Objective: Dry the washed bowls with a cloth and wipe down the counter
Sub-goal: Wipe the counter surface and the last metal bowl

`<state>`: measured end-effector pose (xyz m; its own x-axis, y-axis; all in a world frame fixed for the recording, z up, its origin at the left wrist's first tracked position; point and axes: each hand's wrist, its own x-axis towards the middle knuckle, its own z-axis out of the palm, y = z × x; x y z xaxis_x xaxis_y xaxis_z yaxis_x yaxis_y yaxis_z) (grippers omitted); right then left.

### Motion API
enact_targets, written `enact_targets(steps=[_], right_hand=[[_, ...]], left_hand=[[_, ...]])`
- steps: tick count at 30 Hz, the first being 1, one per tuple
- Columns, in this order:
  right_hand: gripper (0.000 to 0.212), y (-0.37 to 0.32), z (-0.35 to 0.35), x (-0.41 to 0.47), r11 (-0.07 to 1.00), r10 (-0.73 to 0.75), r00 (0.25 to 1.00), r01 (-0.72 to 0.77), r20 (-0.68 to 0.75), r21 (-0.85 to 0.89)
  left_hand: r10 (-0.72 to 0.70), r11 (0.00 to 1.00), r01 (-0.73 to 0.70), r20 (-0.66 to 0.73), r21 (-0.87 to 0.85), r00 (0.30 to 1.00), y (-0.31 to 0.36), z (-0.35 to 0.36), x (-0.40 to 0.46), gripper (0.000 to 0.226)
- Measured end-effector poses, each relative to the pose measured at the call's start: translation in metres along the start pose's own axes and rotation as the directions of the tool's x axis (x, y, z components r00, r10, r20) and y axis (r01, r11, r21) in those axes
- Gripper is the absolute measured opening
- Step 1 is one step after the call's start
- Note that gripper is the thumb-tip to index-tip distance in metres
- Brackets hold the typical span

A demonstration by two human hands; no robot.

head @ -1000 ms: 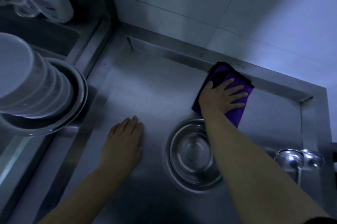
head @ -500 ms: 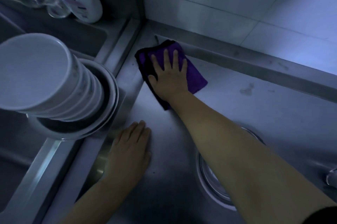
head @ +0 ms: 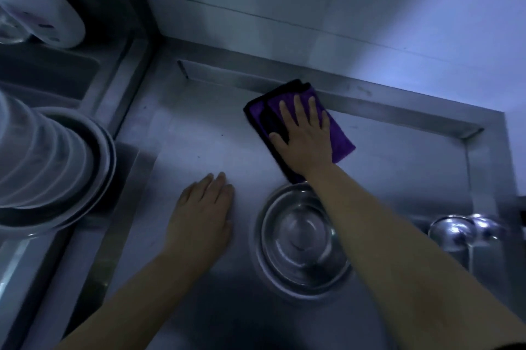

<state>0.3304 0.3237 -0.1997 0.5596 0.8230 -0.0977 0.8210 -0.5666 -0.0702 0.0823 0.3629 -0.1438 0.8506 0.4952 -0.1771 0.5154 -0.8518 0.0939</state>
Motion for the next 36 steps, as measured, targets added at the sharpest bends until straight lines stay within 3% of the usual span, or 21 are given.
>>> enact_targets(steps=[7,11,13,15,17,20,22,26,30,33,36], right_hand=[[0.071,0.089,-0.008,-0.039,0.921,0.389,0.921,-0.389,0.015,0.015],[0.068,0.076,-0.022,-0.043,0.883,0.463,0.878,-0.469,0.117,0.02],[0.066,0.052,-0.033,-0.047,0.853,0.514,0.853,-0.519,0.091,0.056],[0.061,0.015,-0.043,-0.056,0.869,0.478,0.877,-0.466,-0.04,0.165],[0.048,-0.033,-0.051,-0.069,0.91,0.337,0.927,-0.275,-0.167,0.311],[0.033,-0.107,-0.06,-0.082,0.864,0.175,0.959,-0.04,-0.224,0.503],[0.03,-0.149,-0.065,-0.088,0.806,0.106,0.972,0.039,-0.209,0.59],[0.029,-0.21,-0.073,-0.088,0.679,0.074,0.997,-0.047,-0.004,0.733],[0.036,-0.254,-0.082,-0.079,0.549,0.047,0.986,-0.16,0.161,0.82],[0.038,-0.279,-0.081,-0.074,0.553,0.039,0.979,-0.19,0.202,0.812],[0.018,-0.296,-0.077,-0.072,0.551,0.075,0.977,-0.208,0.2,0.808]], left_hand=[[0.055,0.998,-0.055,-0.003,-0.011,0.998,0.024,-0.002,-0.003,0.069],[0.058,0.997,-0.059,-0.023,-0.046,0.998,0.017,-0.013,-0.022,0.063],[0.055,0.994,-0.063,-0.092,-0.09,0.994,0.005,-0.024,-0.035,0.058],[0.031,0.985,-0.061,-0.186,-0.16,0.982,-0.011,-0.038,-0.051,0.046],[-0.025,0.973,-0.035,-0.257,-0.228,0.966,-0.029,-0.052,-0.072,0.033],[-0.14,0.955,0.039,-0.33,-0.295,0.934,-0.062,-0.067,-0.107,0.04],[-0.24,0.938,0.109,-0.388,-0.33,0.89,-0.086,-0.072,-0.131,0.039],[-0.495,0.841,0.308,-0.404,-0.444,0.769,-0.133,-0.072,-0.163,0.035],[-0.753,0.599,0.512,-0.216,-0.616,0.622,-0.177,-0.068,-0.158,0.044],[-0.791,0.506,0.532,-0.12,-0.678,0.599,-0.204,-0.065,-0.142,0.051],[-0.785,0.407,0.506,-0.007,-0.761,0.62,-0.22,-0.061,-0.128,0.053]])
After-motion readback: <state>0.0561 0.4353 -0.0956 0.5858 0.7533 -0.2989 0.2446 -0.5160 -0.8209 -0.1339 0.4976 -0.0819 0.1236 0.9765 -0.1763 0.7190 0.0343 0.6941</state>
